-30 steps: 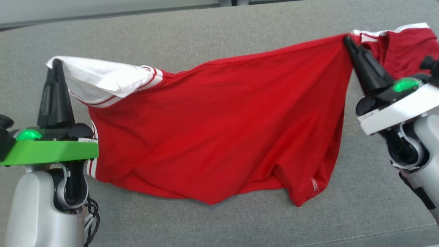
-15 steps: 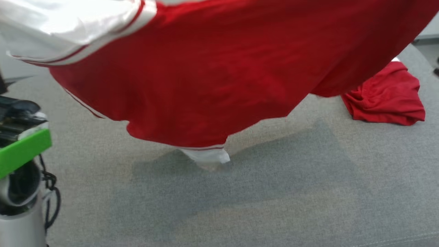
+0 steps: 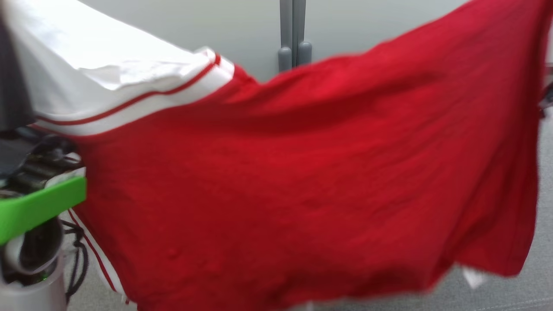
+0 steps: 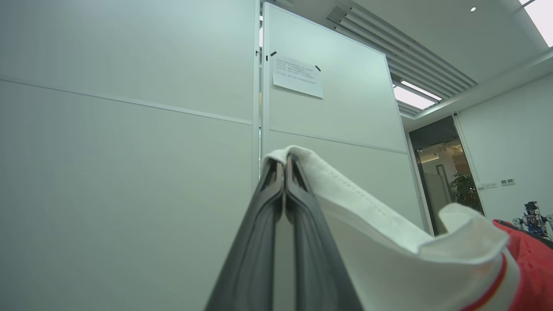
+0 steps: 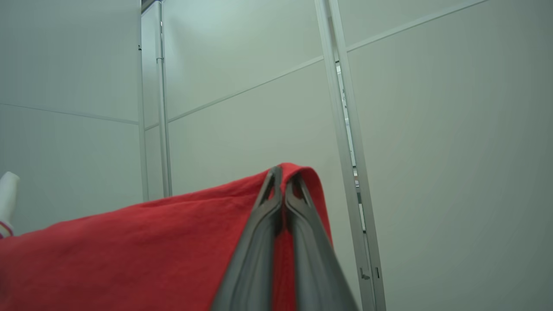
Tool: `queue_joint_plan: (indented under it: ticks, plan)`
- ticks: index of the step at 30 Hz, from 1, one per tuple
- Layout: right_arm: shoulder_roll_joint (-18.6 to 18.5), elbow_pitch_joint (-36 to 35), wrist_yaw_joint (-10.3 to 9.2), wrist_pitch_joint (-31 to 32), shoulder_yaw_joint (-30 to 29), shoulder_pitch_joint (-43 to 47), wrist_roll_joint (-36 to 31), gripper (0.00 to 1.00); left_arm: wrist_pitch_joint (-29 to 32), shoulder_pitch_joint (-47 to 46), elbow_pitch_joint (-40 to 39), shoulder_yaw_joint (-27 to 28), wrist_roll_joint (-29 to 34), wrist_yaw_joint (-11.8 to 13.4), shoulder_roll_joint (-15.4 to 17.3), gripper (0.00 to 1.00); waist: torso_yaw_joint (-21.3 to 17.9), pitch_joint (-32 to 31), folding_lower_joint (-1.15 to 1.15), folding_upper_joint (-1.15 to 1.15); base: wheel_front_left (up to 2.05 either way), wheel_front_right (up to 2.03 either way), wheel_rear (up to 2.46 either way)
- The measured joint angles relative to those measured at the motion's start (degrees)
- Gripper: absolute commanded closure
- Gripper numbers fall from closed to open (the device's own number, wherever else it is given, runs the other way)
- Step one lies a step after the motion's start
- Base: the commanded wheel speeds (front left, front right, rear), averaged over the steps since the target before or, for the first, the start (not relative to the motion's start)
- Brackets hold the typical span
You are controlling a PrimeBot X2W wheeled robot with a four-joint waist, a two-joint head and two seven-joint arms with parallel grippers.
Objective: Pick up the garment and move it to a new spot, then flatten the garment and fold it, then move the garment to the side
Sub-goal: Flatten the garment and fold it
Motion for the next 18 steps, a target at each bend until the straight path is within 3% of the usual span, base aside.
queue_joint_plan:
  ticks: [5, 8, 12, 15, 18]
  plan:
    - [1.9, 10.5, -0.18, 7.3, 9.0, 1.0, 2.1, 1.0, 5.9, 1.9, 13.6, -3.1, -2.7, 1.0, -0.3, 1.0, 0.3, 1.6, 0.0, 0.0, 0.0, 0.0, 0.0]
    - [4.6, 18.8, -2.08, 10.5, 12.7, -4.0, -0.6, 1.0, 8.3, 0.4, 21.3, -4.4, -2.8, 1.6, -0.7, 1.0, 0.6, 2.6, 0.0, 0.0, 0.0, 0.0, 0.0]
    - [8.4, 22.7, -7.12, 6.2, 5.0, -20.6, -5.2, 1.0, 7.0, -13.7, 23.6, -2.3, -1.9, 3.6, -2.2, 1.0, 1.5, 3.2, 0.0, 0.0, 0.0, 0.0, 0.0]
    - [8.0, 23.0, -6.95, 5.1, 4.0, -29.3, -5.7, 1.0, 6.0, -24.3, 21.9, -1.4, -2.3, 3.7, -3.1, 1.0, 2.5, 3.4, 0.0, 0.0, 0.0, 0.0, 0.0]
    - [8.6, 27.3, -5.58, 7.6, 8.6, -26.4, -5.3, 1.0, 7.5, -22.7, 23.1, -2.7, -2.6, 3.6, -3.1, 1.0, 3.3, 3.4, 0.0, 0.0, 0.0, 0.0, 0.0]
